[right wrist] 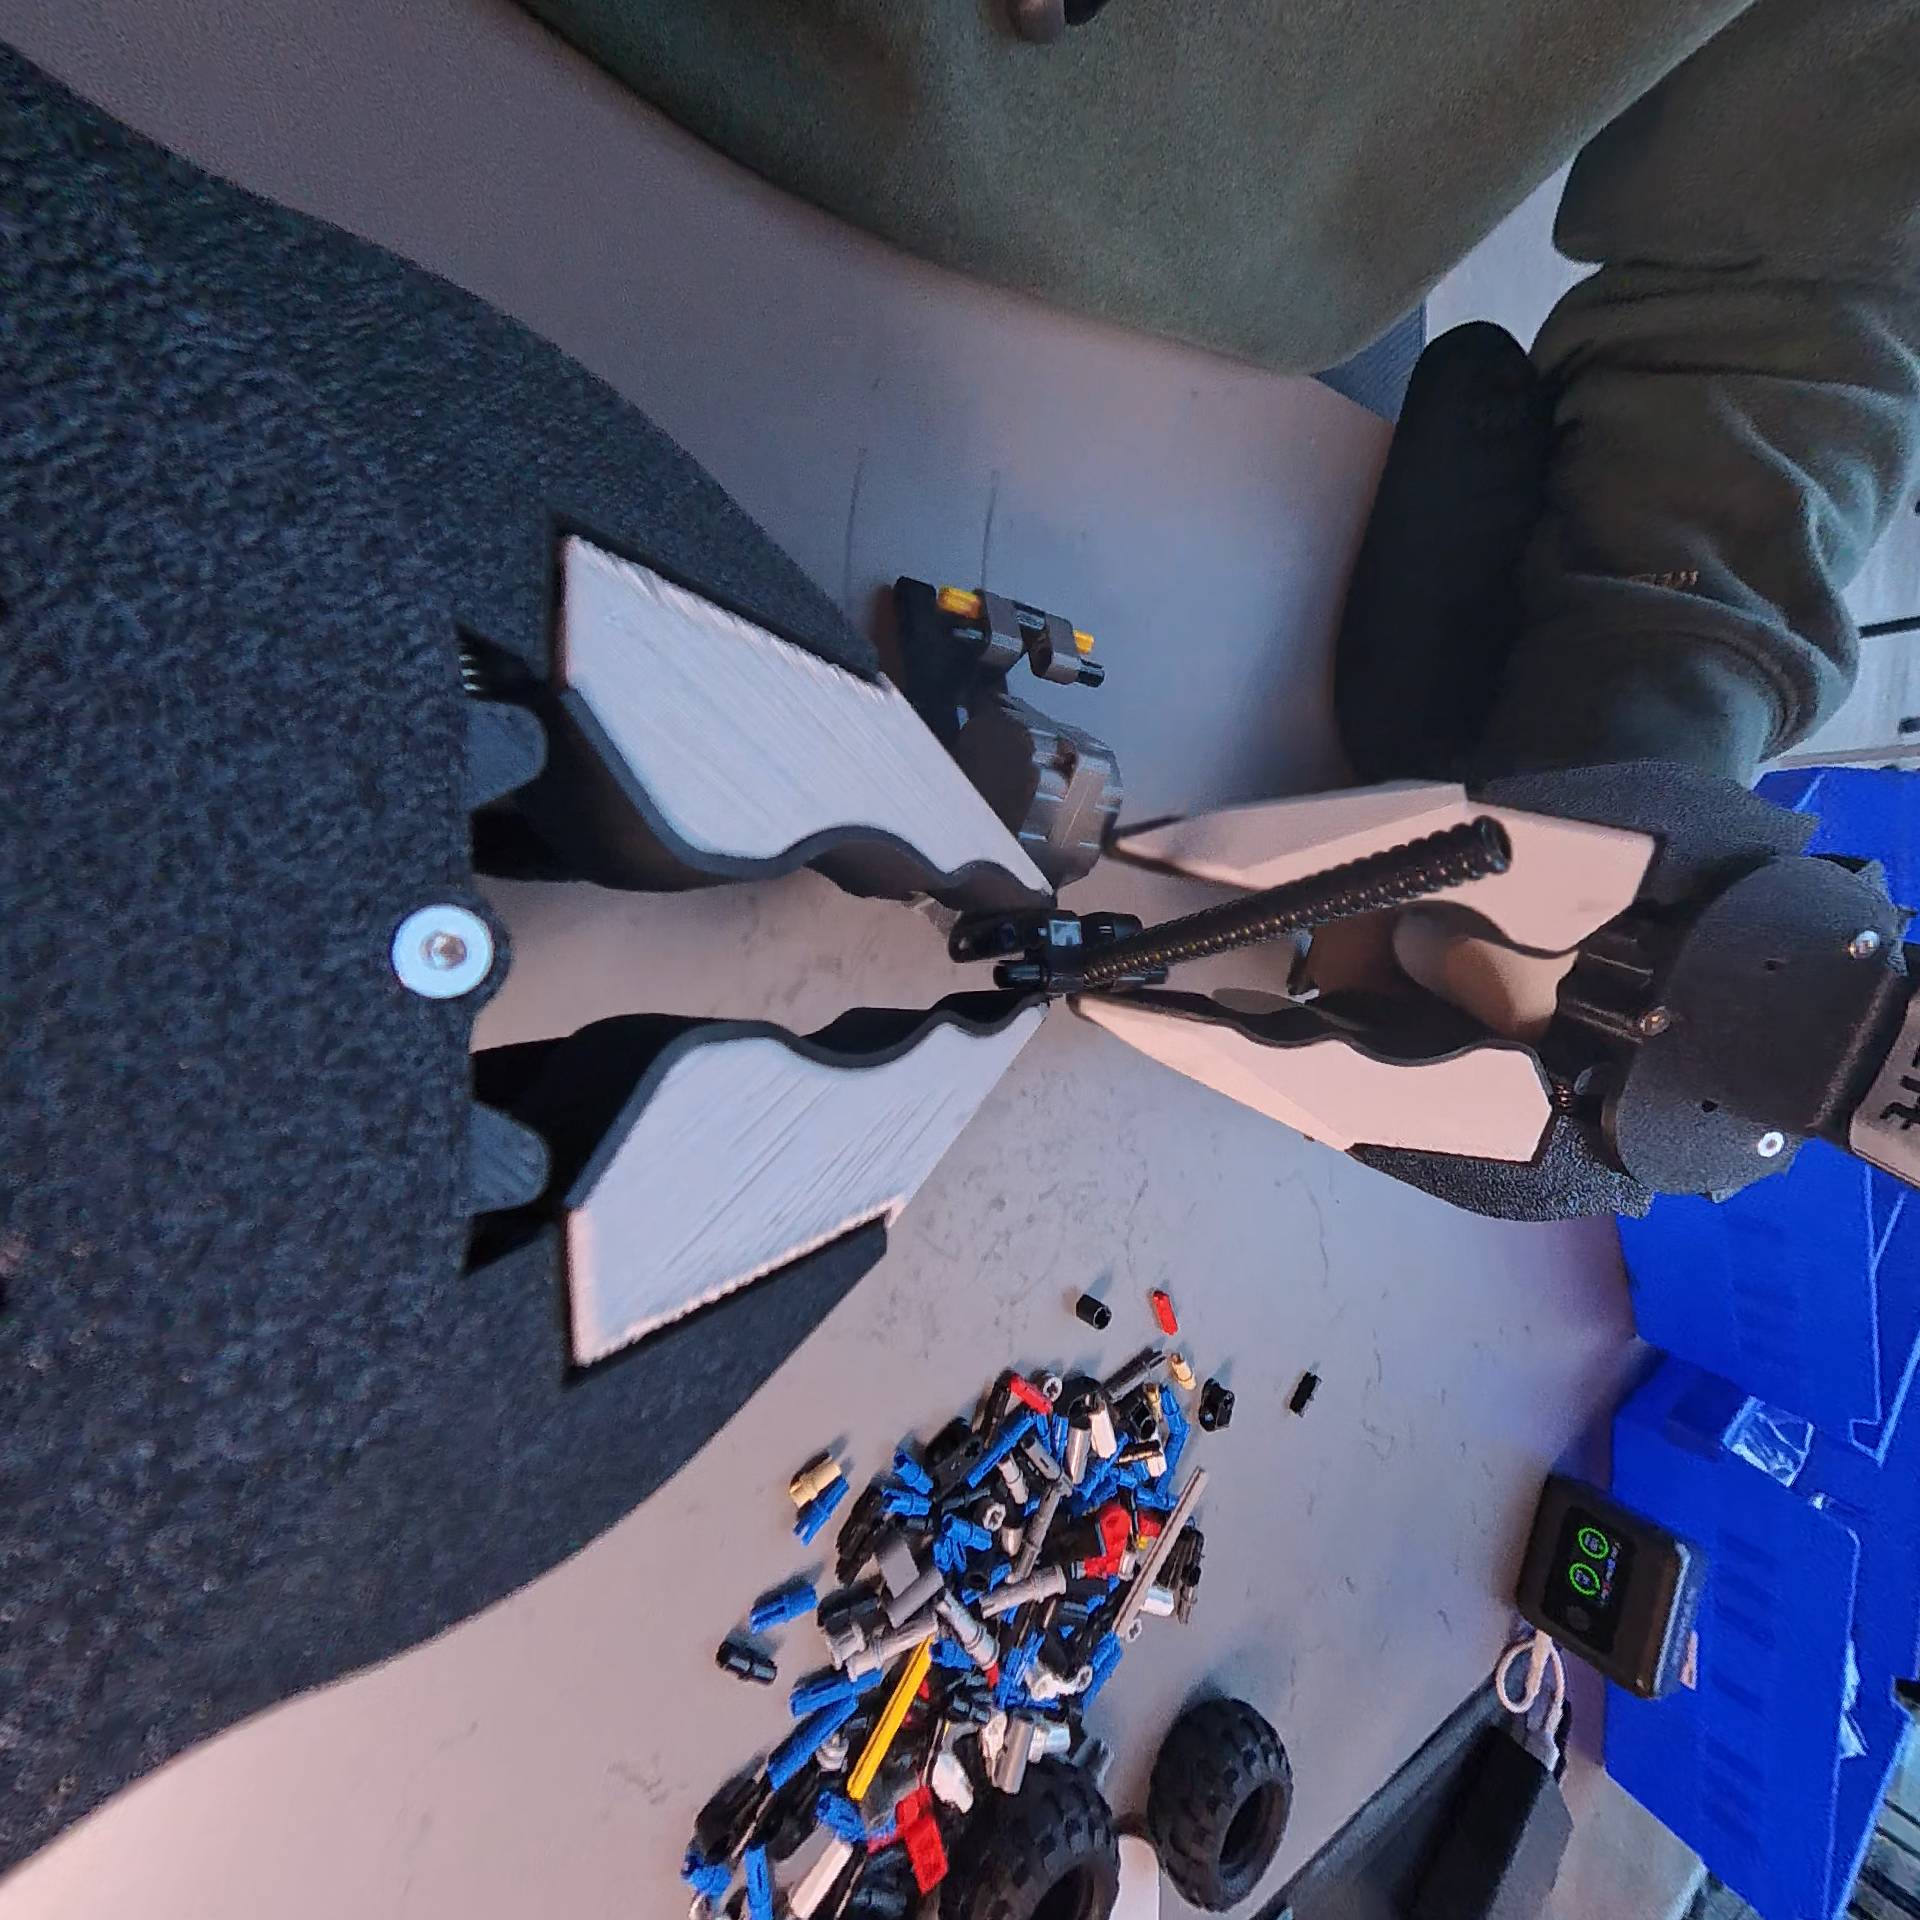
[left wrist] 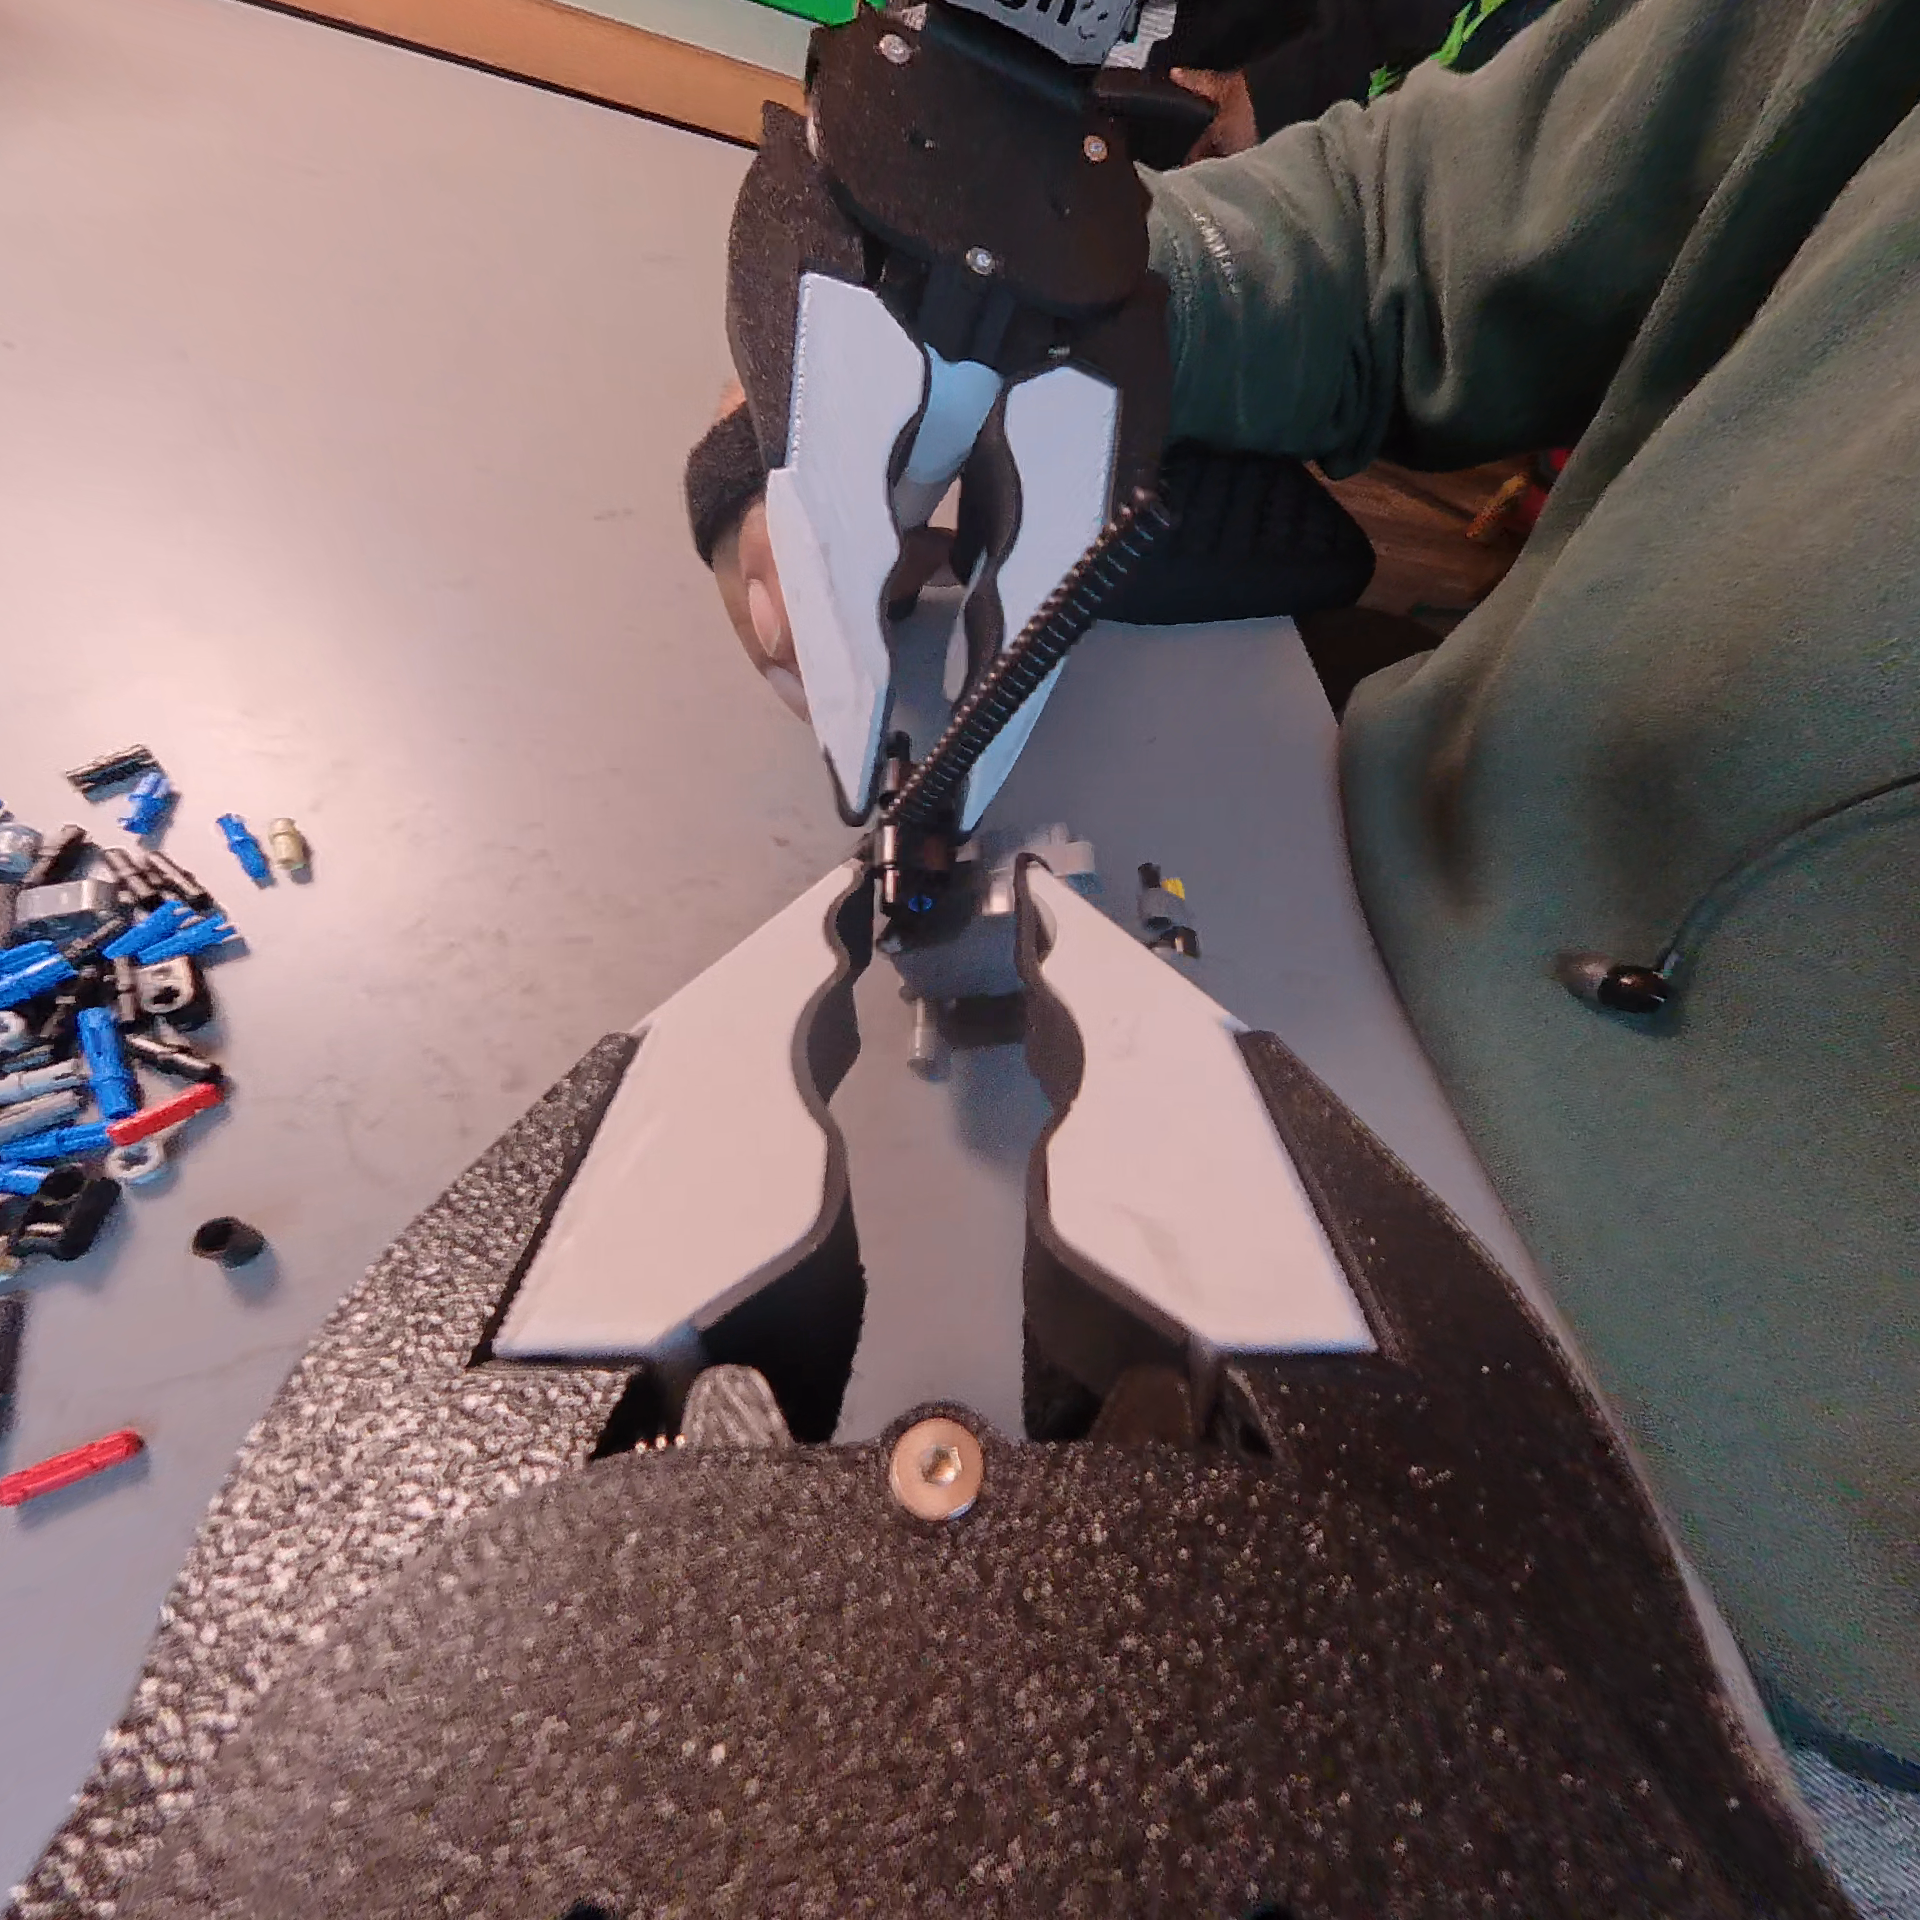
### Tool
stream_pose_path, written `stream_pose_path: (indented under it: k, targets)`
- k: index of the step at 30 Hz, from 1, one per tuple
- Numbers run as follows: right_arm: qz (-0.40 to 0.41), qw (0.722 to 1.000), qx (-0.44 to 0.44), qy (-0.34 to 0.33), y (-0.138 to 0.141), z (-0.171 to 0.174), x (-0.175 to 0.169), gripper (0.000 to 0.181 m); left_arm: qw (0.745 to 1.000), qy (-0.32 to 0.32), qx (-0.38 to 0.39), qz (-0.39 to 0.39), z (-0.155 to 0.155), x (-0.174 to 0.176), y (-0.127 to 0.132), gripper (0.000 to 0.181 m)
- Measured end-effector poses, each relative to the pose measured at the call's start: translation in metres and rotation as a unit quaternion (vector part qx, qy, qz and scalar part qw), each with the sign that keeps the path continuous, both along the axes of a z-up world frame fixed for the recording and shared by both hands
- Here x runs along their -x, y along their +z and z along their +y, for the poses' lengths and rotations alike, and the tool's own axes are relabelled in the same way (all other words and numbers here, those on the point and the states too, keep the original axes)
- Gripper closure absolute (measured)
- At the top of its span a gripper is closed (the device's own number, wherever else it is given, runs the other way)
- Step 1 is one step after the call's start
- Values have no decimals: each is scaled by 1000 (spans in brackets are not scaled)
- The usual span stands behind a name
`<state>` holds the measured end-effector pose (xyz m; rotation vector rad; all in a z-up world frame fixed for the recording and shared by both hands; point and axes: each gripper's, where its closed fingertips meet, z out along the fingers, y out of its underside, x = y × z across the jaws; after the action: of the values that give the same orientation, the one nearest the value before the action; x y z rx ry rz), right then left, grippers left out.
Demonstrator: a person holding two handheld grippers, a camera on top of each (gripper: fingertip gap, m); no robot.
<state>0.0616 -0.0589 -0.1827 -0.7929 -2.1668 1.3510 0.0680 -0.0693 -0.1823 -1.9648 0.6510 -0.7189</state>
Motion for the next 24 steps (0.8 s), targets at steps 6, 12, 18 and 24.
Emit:
stream_pose_path:
  k: [6,12,18,24]
  targets:
    - [-9,1000,-9,-3,-6,1,-1,168,996,10,-28,86,12,-1,-12,164]
    - [-22,1000,-17,-8,-11,5,0,168,989,22,-46,137,15,3,-16,166]
    - [-35,999,-16,12,-14,6,-8,170,991,23,-42,123,13,1,-16,166]
    - [-49,998,-26,26,-14,5,-15,171,993,16,-39,113,11,-4,-16,166]
